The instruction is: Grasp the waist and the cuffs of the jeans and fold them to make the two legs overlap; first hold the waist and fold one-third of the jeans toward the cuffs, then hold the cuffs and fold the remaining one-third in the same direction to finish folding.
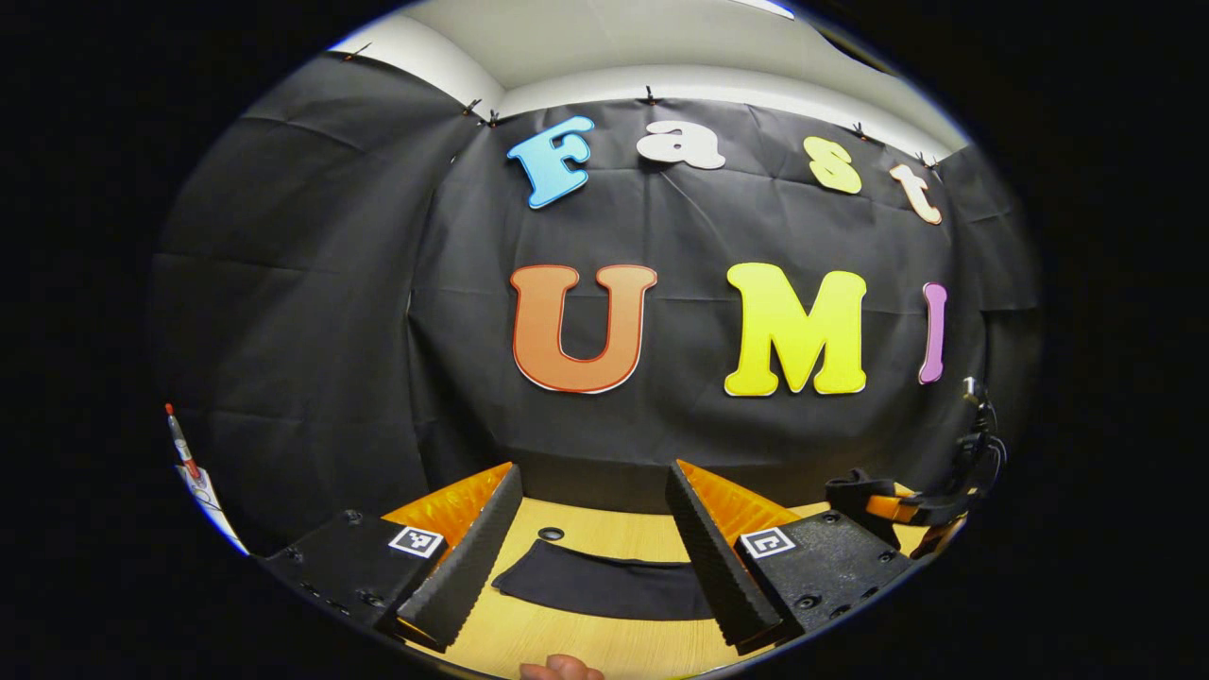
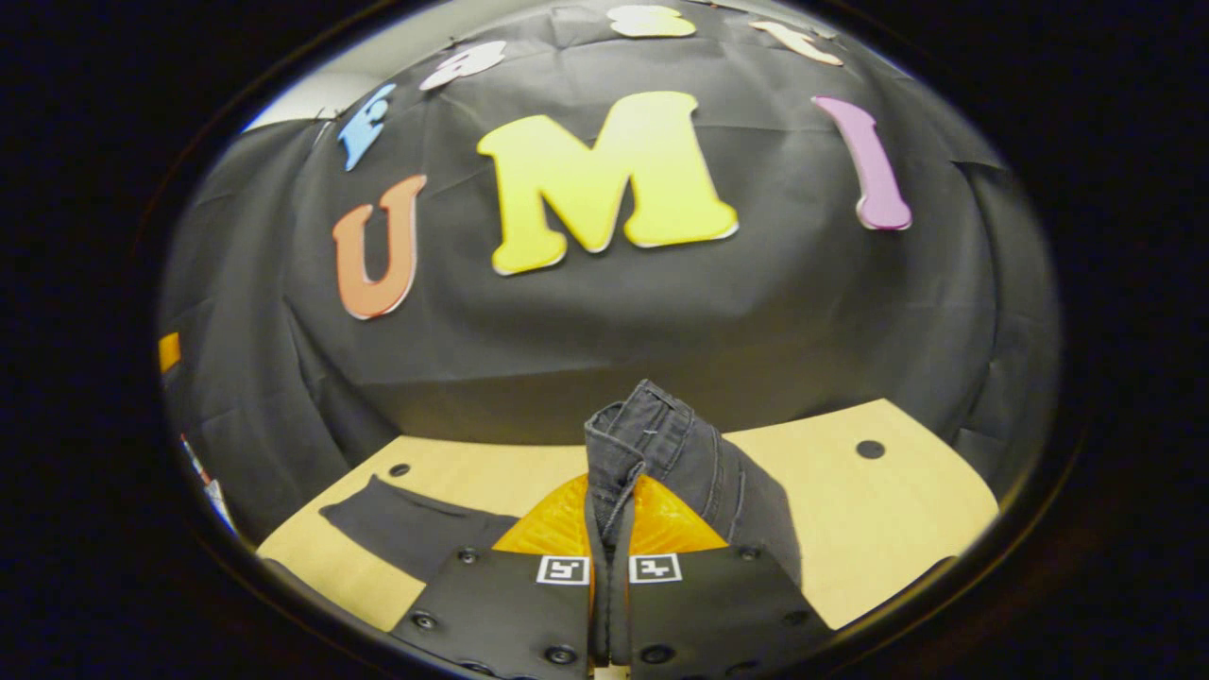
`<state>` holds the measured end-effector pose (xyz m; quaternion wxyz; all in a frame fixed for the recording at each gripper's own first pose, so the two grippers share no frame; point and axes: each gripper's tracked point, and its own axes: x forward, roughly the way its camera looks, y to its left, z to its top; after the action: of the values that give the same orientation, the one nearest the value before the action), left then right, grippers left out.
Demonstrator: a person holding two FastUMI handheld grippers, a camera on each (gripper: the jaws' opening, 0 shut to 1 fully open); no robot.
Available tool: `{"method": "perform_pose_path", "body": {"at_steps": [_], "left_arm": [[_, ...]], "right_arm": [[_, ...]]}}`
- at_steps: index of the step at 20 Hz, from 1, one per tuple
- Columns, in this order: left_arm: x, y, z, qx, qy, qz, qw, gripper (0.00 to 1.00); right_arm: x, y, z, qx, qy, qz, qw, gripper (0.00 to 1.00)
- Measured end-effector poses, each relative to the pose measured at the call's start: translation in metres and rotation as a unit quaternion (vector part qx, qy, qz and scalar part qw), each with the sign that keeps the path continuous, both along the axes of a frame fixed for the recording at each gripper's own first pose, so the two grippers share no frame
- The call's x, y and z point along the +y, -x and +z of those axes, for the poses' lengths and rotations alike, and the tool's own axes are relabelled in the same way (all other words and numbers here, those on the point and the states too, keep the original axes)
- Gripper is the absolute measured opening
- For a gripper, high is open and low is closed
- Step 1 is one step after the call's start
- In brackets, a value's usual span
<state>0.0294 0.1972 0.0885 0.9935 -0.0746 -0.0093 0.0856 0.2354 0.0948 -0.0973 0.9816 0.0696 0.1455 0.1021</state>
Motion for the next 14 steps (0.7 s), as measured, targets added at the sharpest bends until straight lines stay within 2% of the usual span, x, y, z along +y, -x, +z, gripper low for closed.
{"method": "perform_pose_path", "body": {"at_steps": [8, 10, 13, 14], "left_arm": [[0.009, 0.006, -0.011, 0.015, 0.001, 0.033, 0.999, 0.98], [0.010, 0.008, -0.011, 0.019, 0.005, 0.042, 0.999, 0.98], [0.011, 0.011, -0.002, 0.018, 0.007, 0.052, 0.998, 0.98], [0.012, 0.011, -0.001, 0.018, 0.009, 0.055, 0.998, 0.98]], "right_arm": [[0.099, 0.010, -0.091, 0.065, 0.051, 0.080, 0.993, 0.01], [0.110, 0.012, -0.115, 0.083, 0.070, 0.083, 0.991, 0.00], [0.118, 0.013, -0.140, 0.106, 0.080, 0.076, 0.988, 0.05], [0.118, 0.011, -0.146, 0.109, 0.084, 0.074, 0.988, 0.01]]}}
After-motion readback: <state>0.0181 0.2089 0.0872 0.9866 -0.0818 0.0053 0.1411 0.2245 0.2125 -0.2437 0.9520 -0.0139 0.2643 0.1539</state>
